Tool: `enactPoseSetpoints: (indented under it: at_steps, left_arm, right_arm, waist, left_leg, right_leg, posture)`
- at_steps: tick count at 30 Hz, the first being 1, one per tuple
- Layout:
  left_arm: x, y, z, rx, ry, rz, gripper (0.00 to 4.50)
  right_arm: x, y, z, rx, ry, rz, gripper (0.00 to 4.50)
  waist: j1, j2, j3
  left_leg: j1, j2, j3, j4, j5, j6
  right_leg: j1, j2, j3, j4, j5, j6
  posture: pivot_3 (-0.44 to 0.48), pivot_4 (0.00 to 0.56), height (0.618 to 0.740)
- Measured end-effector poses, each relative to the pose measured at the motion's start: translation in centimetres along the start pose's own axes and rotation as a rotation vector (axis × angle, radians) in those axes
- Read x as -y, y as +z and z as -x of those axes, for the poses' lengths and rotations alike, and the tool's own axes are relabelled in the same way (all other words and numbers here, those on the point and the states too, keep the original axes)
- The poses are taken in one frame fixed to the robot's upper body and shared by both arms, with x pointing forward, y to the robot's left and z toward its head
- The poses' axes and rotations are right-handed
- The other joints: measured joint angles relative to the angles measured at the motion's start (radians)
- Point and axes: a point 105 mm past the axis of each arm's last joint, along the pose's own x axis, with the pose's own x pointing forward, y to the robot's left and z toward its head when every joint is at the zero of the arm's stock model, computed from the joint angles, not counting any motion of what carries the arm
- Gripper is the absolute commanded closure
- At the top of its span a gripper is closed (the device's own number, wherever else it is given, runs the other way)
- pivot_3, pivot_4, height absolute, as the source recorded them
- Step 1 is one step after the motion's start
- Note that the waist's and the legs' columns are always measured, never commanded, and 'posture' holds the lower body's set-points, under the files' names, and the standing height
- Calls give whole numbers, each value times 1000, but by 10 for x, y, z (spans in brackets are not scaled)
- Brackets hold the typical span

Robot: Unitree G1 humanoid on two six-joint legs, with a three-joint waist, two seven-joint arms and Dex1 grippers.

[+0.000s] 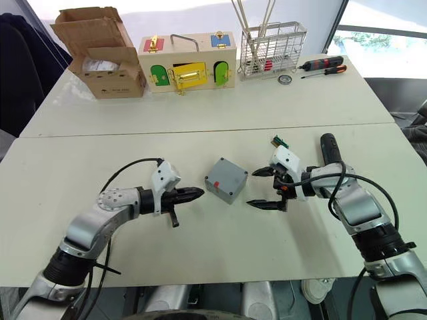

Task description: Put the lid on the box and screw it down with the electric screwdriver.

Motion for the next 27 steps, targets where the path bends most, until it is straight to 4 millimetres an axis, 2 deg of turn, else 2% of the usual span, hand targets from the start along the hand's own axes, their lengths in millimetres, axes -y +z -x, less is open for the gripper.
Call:
enactPoseSetpoints:
  at_steps: [12,18,27]
  left_arm:
    - [-17,2,-8,16,68,-30,4500]
    - [-18,3,-10,21,66,-37,4500]
    - [-18,4,-10,27,70,-46,4500]
  right_arm:
    - [-19,-2,-6,-3,39,-21,14]
    - [-27,-4,-4,0,11,-40,14]
    - [-20,-2,3,6,-58,-53,14]
  waist:
    - [1,0,0]
    - [2,0,0]
    - [2,0,0]
  left_leg:
    - [0,0,0,0,0,0]
    - [0,0,0,0,0,0]
    - [0,0,0,0,0,0]
  right_leg:
    - [0,0,0,0,0,0]
    - [0,0,0,0,0,0]
    - [0,0,0,0,0,0]
  posture:
    - [0,150,734]
    - [0,150,734]
    - [0,150,734]
